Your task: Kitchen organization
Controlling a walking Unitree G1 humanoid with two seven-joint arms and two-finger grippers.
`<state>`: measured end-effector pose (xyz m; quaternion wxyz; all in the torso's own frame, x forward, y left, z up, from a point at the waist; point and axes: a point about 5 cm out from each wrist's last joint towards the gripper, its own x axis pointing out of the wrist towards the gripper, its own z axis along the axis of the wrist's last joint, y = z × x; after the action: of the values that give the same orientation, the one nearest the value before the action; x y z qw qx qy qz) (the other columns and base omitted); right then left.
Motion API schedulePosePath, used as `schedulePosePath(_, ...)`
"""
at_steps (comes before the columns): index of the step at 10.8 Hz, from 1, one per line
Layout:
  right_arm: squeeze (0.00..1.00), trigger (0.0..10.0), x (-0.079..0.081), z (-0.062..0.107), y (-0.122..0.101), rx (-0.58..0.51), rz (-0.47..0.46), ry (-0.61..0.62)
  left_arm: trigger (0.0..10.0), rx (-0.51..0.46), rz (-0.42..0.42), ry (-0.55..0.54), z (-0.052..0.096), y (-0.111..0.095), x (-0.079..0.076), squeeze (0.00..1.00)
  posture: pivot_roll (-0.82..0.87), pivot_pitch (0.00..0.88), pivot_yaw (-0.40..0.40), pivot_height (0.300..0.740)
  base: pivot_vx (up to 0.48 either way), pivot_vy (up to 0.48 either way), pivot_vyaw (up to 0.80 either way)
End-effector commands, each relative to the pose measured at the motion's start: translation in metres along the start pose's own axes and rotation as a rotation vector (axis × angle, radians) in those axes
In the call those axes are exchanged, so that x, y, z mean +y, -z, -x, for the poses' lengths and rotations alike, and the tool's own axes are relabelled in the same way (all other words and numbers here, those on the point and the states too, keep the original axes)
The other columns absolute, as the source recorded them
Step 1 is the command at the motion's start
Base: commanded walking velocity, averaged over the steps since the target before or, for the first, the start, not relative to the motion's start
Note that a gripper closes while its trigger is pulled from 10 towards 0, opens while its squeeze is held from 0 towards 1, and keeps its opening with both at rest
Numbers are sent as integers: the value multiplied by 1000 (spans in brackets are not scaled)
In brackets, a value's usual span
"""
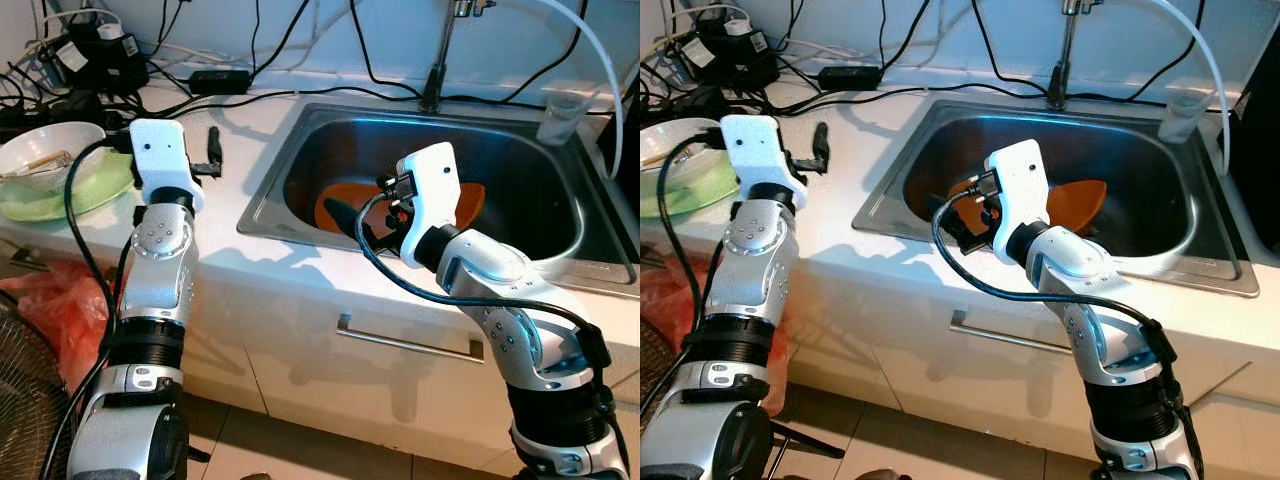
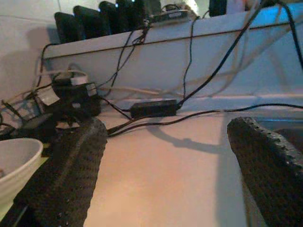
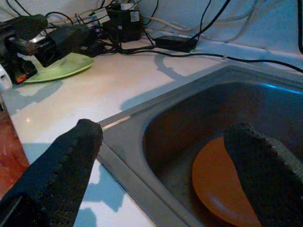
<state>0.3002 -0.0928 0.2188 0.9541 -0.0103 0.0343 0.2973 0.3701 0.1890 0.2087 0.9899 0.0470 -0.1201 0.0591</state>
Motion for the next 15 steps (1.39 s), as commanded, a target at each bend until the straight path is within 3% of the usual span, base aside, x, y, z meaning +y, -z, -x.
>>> schedulePosePath(1,0,10000,-1,1,-3,-19,0,12,10000,10,17,10,-4,-2,0,0,-6,0,63,740,0,0,0)
schedulePosePath(3,0,10000,-3,1,-3,-15,-2,29,10000,27,56,42,-6,-1,-4,0,-8,0,63,740,0,0,0)
schedulePosePath(9,0,10000,-8,1,-6,-22,6,57,10000,62,87,65,-12,0,-7,0,-20,0,67,740,0,0,-754)
schedulePosePath(12,0,10000,-10,2,-7,-28,8,67,10000,78,99,69,-14,1,-8,0,-20,0,68,740,0,0,0)
schedulePosePath(15,0,10000,-9,2,-7,-31,8,69,10000,103,97,68,-16,3,-8,0,-22,0,72,740,0,480,0)
